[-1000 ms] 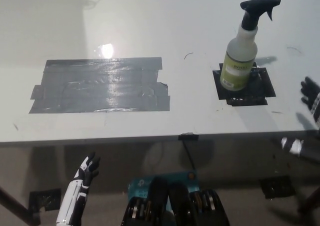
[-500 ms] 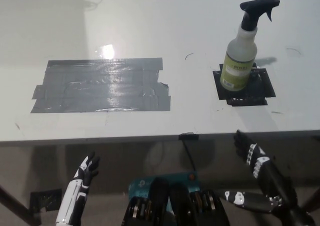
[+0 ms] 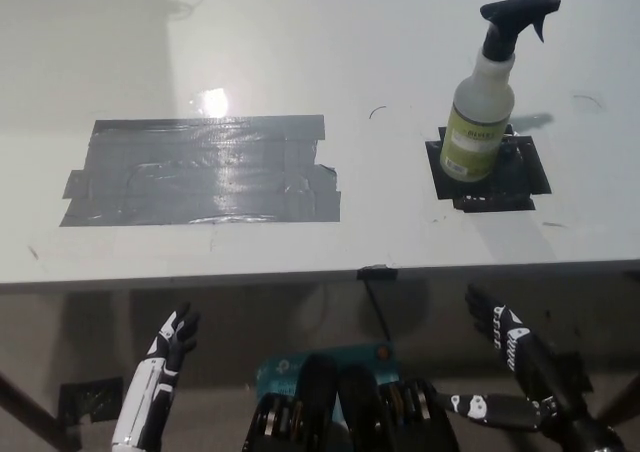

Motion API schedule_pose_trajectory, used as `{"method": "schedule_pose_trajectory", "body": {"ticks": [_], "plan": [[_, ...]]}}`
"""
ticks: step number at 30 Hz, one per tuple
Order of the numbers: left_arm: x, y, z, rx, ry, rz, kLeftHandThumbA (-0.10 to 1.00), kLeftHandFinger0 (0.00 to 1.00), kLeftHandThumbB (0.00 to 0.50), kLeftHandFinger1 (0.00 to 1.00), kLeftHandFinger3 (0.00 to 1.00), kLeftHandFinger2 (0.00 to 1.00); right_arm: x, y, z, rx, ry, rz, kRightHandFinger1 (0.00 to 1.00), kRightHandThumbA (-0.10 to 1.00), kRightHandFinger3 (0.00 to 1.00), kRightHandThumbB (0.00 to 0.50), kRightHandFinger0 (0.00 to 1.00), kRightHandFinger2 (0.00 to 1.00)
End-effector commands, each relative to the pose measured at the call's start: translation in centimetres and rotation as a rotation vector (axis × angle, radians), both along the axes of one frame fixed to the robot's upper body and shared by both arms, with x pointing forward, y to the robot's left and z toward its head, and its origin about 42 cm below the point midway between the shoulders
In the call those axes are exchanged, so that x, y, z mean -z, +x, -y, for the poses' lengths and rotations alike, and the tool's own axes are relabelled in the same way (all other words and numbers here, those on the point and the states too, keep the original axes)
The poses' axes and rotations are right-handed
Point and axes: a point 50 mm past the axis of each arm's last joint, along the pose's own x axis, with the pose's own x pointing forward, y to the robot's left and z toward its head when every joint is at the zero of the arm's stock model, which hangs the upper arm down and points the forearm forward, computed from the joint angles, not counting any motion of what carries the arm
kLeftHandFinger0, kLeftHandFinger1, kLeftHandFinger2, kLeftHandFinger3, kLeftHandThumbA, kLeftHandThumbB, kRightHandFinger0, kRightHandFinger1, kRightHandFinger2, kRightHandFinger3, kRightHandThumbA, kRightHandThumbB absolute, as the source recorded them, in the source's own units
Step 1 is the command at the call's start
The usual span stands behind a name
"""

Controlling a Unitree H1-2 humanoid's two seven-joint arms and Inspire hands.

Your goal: A person hands a spray bottle to the robot which it grabs with its right hand and places on the black spot infront of it on the table

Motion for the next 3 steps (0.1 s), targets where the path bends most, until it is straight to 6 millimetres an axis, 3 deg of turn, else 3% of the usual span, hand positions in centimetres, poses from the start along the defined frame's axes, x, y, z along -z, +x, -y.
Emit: {"method": "schedule_pose_trajectory", "body": {"ticks": [1, 3], "plan": [[-0.65, -0.21, -0.18, 0.001, 0.019, 0.021, 1.00, 1.00, 0.031, 1.00, 1.00, 1.00, -0.31, 0.15, 0.17, -0.035, -0.019, 0.041, 1.00, 1.00, 1.00, 0.397, 1.00, 1.00], [-0.54, -0.34, -0.14, 0.004, 0.018, 0.016, 1.00, 1.00, 0.030, 1.00, 1.00, 1.00, -0.22, -0.07, 0.21, -0.032, -0.019, 0.037, 1.00, 1.00, 1.00, 0.398, 1.00, 1.00]]}}
